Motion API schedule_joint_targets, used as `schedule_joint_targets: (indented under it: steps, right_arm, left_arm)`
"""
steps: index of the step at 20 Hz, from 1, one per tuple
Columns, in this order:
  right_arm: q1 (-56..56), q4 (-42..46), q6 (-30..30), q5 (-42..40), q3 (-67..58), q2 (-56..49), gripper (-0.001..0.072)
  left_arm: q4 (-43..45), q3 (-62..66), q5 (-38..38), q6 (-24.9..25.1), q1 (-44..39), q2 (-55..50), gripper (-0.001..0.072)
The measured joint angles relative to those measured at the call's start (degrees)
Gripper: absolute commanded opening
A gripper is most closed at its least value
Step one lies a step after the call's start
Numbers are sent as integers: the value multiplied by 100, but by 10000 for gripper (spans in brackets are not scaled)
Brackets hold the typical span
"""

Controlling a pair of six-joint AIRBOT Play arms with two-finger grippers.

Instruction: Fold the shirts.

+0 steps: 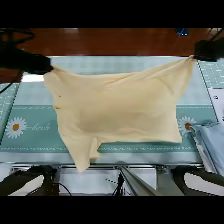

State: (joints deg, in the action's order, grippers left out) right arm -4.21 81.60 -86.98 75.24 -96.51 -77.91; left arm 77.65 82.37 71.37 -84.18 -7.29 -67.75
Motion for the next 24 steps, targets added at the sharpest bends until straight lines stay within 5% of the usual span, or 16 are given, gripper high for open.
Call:
schedule_joint_targets:
  steps: [5, 9, 11, 12, 14, 15, 18, 21, 24]
  right_arm:
    - [0, -142, -4, -1270, 17, -1078, 26]
    - [0, -203, -140, -1296, 17, -1731, 36]
    - [0, -205, -179, -1069, 17, -1941, 272]
    - [0, -195, -173, -962, 7, -1991, 363]
    - [0, -131, 28, -686, -120, -2000, 380]
    - [-7, -48, 208, -485, -232, -1967, 380]
    - [-173, 291, 588, 144, -651, -1711, 387]
    - [-581, 560, 664, 907, -881, -1320, 493]
    - [-1357, 227, 745, 1580, -691, -837, 493]
  left_arm:
    - [-127, -61, -1259, 42, 2, -1322, 21]
    - [-402, -74, -1624, 59, 2, -1987, 22]
    - [-476, -76, -1563, 59, 15, -2179, 34]
    - [-492, -66, -1447, 59, 48, -2236, 116]
    - [-417, 68, -1165, 59, 166, -2275, 433]
    - [-289, 203, -916, 59, 262, -2291, 532]
    - [142, 807, 87, 59, 638, -2304, 532]
    - [382, 1241, 1298, -31, 1115, -2240, 532]
    - [7, 951, 2083, -17, 1506, -1954, 532]
